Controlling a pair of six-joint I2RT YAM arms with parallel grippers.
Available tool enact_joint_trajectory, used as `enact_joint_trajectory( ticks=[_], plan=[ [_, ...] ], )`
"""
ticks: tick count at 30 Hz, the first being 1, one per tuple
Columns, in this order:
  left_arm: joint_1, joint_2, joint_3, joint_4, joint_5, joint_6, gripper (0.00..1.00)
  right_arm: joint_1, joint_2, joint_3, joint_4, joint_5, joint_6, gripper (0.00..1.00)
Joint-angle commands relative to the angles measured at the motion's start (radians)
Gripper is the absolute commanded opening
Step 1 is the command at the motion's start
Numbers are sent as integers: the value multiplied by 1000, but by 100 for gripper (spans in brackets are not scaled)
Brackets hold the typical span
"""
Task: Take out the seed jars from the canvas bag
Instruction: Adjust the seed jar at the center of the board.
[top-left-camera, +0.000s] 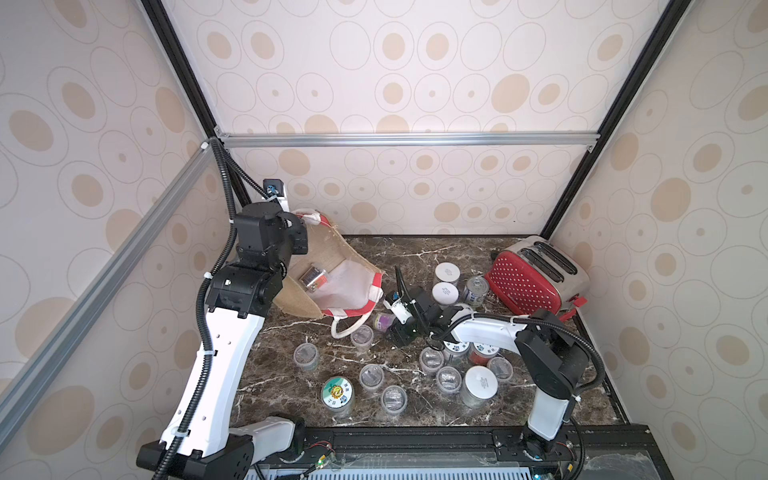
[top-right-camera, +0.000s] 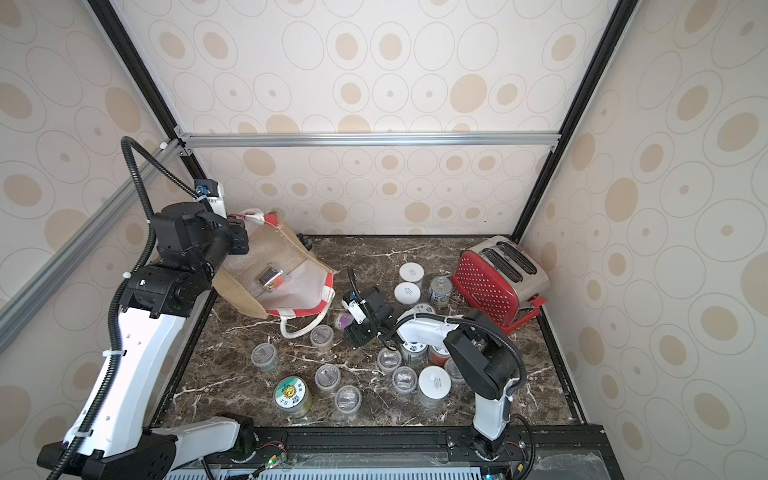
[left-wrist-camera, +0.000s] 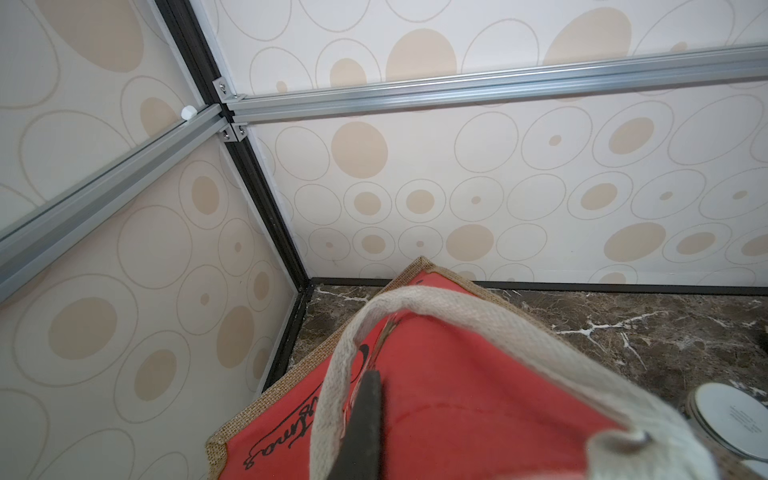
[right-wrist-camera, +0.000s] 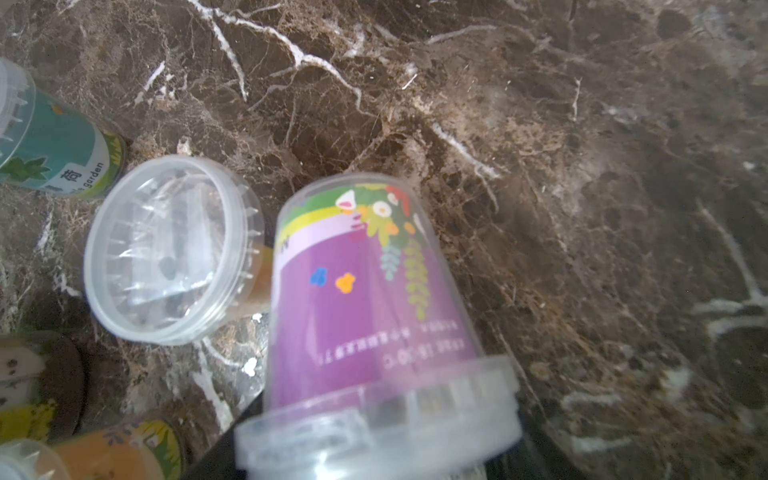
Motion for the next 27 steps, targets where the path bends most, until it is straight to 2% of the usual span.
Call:
enact_joint_trajectory(
  ticks=[1,8,15,20,24,27],
  plan=[
    [9,-23,26,43,5,-6,0,4,-69,66,-181,23,-22,66],
    [10,-44,3,65,48,34,0,2,-91,215,-597,122,-25,66],
    [10,-85,-31,67,235,172,0,3,-12,414,-928,243,-8,67],
    [9,-123,-50,73,341,219,0,3,97,532,-1051,255,5,68],
    [8,-145,-78,98,452,209,0,2,196,643,-1153,257,4,69],
    [8,-152,-91,108,488,206,0,2,253,697,-1198,267,-3,71]
  ],
)
